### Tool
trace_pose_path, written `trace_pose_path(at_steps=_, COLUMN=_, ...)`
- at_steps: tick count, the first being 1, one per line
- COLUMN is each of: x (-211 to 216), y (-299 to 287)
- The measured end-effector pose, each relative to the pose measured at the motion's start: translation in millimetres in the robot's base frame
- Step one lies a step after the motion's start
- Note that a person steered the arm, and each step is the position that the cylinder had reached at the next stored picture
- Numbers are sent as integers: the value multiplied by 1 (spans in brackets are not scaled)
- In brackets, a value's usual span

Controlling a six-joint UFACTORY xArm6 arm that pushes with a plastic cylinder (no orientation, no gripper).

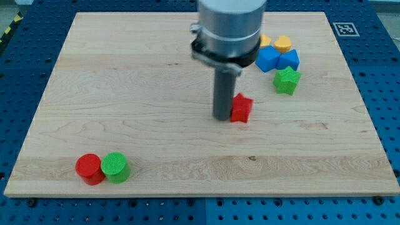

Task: Push the red star close to the blue blocks

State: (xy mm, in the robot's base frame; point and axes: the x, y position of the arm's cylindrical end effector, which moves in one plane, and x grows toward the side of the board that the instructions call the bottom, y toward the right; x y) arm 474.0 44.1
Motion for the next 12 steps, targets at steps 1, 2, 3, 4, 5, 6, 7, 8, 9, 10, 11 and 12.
trace_pose_path(at_steps=1, x=-5, y=3)
trace_pose_path(at_steps=2, x=42, y=9)
trace_pose_path(at_steps=3, x=38, y=33)
trace_pose_path(at_steps=4, x=12, y=34)
trace_pose_path(at_steps=5, x=26, y=34)
trace_pose_path(at_steps=6, x=56, y=32)
trace_pose_path(at_steps=7, x=24, y=34)
trace_pose_path(at_steps=8, x=-13, y=36)
trace_pose_path(at_steps=9, x=-11, y=33)
trace_pose_path(at_steps=10, x=-19, y=28)
trace_pose_path(at_steps=11, x=-30, y=28)
trace_pose_path(at_steps=12, x=-30, y=6)
